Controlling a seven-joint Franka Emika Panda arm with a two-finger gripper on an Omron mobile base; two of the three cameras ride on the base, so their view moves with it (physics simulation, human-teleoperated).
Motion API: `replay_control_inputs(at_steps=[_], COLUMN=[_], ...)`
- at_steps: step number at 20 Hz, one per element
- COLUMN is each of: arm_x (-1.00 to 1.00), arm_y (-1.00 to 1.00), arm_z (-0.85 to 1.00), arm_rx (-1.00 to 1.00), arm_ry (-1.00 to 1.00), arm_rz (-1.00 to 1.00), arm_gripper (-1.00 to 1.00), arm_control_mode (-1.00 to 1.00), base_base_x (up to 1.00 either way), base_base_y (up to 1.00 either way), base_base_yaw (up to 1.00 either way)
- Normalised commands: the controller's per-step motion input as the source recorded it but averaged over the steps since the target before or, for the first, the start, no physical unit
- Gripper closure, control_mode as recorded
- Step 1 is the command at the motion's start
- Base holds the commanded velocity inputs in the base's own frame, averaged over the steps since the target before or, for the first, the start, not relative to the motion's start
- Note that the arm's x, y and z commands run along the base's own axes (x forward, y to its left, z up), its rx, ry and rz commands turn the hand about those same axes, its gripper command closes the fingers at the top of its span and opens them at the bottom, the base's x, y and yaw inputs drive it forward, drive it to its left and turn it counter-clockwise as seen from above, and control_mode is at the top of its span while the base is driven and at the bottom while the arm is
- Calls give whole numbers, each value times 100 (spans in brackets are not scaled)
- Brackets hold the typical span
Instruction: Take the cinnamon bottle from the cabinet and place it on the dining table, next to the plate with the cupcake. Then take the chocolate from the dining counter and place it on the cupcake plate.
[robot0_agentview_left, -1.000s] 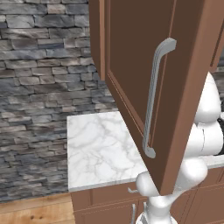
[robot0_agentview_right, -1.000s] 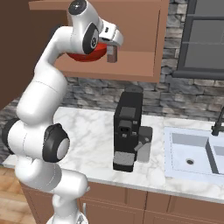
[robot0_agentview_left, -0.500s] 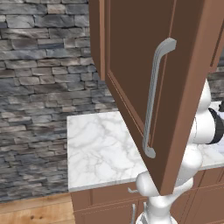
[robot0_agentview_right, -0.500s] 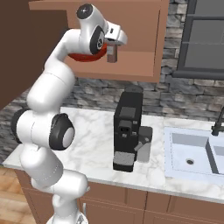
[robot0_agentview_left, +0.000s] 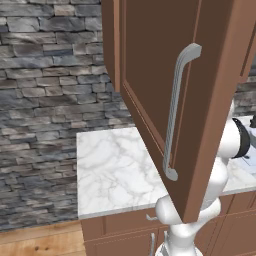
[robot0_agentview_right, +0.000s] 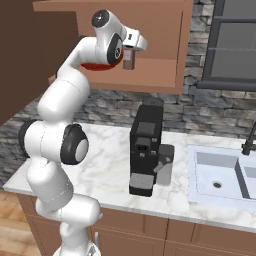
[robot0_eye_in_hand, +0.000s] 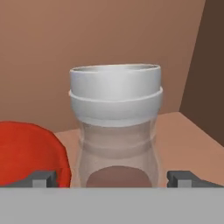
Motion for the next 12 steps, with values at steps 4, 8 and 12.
replay_control_inputs(at_steps=[4, 8, 12], arm_x=[31, -1, -79], arm_y=[0, 0, 0], arm_z=[-8, 0, 0], arm_rx=[0, 0, 0], arm_ry=[0, 0, -16], arm_rz=[0, 0, -1], arm_gripper=[100, 100, 100], arm_control_mode=[-100, -100, -100], base_base_x=[0, 0, 0], base_base_y=[0, 0, 0], base_base_yaw=[0, 0, 0])
